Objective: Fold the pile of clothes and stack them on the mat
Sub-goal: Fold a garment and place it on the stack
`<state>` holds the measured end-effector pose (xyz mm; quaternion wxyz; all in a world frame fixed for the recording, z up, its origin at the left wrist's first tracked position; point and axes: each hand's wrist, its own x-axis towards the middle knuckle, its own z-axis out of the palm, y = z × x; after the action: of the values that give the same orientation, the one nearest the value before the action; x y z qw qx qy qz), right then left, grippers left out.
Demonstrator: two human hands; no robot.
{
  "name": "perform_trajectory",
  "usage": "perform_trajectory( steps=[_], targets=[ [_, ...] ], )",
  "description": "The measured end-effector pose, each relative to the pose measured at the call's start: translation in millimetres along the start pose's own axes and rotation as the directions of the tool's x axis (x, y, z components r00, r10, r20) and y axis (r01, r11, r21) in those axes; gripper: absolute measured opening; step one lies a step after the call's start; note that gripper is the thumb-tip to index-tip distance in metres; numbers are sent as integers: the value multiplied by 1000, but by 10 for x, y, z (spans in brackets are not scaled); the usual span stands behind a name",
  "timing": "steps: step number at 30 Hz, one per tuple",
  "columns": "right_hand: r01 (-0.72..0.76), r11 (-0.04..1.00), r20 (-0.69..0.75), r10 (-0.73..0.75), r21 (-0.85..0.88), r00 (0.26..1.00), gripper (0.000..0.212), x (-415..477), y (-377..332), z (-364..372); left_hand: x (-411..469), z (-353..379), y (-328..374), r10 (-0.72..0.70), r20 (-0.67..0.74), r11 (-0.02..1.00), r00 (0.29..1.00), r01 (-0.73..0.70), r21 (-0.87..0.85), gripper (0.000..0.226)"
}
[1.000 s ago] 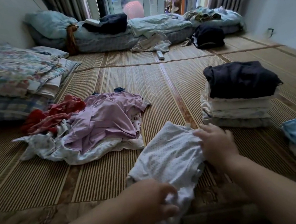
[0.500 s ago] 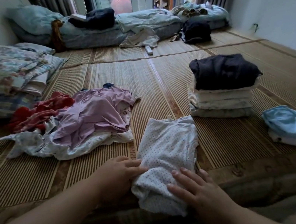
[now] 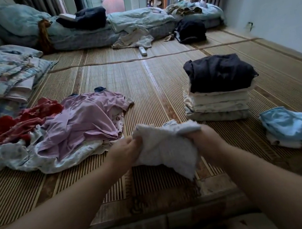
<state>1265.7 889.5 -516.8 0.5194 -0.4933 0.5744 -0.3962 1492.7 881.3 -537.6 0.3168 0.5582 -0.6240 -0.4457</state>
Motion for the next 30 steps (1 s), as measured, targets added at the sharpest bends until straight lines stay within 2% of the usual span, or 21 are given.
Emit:
perform_trajectory(
  steps=[2, 5, 6, 7, 9, 11, 12, 16, 18, 20, 22, 25, 27, 30],
  targets=[
    [-126, 989, -42, 130, 77, 991, 26, 313, -106, 0, 254, 35, -4, -129, -101, 979, 987, 143, 148, 73],
    [-279, 954, -115, 291, 107, 950, 22, 579, -101, 42, 514, 75, -105, -388, -120, 921, 914, 390, -8, 59],
    [-294, 955, -125, 297, 45, 947, 28, 615, -61, 44, 544, 63, -126, -403, -127, 908, 906, 413, 68, 57],
    [-302, 949, -131, 290, -87, 948, 37, 616, -19, 52, 561, 58, -138, -397, -136, 894, 908, 416, 166, 52],
    [-318, 877, -114, 297, -360, 948, 59, 589, 83, 71, 573, 54, -196, -397, -166, 859, 903, 429, 279, 49],
    [-360, 832, -94, 355, -423, 930, 69, 607, 172, 76, 567, 60, -183, -422, -192, 834, 886, 462, 301, 57],
    [-364, 835, -83, 364, -413, 928, 66, 625, 194, 79, 574, 69, -165, -435, -200, 827, 878, 478, 296, 61],
    [-308, 865, -65, 308, -395, 949, 41, 674, 211, 123, 657, 108, -78, -489, -117, 845, 864, 503, 182, 63],
    [-260, 902, -81, 247, -344, 966, 31, 626, 197, 144, 687, 132, -57, -506, -82, 860, 859, 509, 31, 58],
    [-213, 952, -62, 205, -221, 977, 27, 543, 202, 144, 651, 154, 11, -524, -46, 843, 851, 510, -171, 51],
    [-157, 986, -52, 154, -62, 987, 30, 425, 159, 92, 600, 175, 112, -493, -23, 838, 870, 467, -282, 45],
    [0, 995, -99, 10, 97, 995, 29, 285, -53, -149, 566, 167, 420, -353, -24, 894, 935, 330, -302, 40],
    [105, 983, -144, -83, 153, 986, 31, 229, -301, -388, 646, 162, 733, -225, -36, 921, 974, 201, -334, 36],
    [238, 957, -208, -203, 163, 957, 31, 307, -747, -881, 910, 232, 1291, -83, -13, 893, 996, 69, -444, 32]
  ],
)
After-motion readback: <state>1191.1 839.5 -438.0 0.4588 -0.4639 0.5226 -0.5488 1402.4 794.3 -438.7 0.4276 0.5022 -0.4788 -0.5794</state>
